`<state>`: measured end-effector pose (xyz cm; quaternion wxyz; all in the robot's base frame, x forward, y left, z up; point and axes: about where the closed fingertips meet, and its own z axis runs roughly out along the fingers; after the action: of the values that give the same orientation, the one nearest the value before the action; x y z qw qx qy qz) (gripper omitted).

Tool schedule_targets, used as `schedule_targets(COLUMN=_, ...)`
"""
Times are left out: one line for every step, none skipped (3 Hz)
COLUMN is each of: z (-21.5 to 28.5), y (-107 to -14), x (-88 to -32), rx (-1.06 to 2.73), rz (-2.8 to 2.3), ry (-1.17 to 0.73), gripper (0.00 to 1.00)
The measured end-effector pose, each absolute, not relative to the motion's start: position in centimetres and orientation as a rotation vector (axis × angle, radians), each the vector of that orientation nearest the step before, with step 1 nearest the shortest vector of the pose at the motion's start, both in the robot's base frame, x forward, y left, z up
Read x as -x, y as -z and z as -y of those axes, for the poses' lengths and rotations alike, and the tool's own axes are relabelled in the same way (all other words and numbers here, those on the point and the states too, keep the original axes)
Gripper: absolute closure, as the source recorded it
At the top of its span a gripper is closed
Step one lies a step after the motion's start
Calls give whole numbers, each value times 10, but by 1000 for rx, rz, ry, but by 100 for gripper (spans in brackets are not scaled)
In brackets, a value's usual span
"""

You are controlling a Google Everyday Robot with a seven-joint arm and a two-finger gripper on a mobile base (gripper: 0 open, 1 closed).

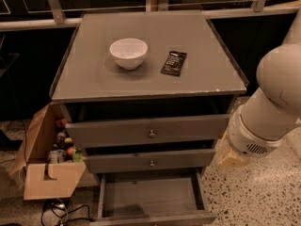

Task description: Close bottom drawer

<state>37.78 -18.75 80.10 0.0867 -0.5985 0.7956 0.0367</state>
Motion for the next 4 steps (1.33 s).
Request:
schedule_targets(z=185, y=-770, x=-368, rx=1764, rz=-2406, ry=-182, gripper=100)
schedule_targets(z=171, y=-703, x=-353, rx=1756, rz=-2427, ry=-343, gripper=100)
schedule_targets(z=162, y=-640, x=-342, rx=1729, rz=-2465, ry=-464, gripper=100)
schedule_targets(z=162, y=-640, x=-342, rx=1729, rz=-2465, ry=-464, gripper=100)
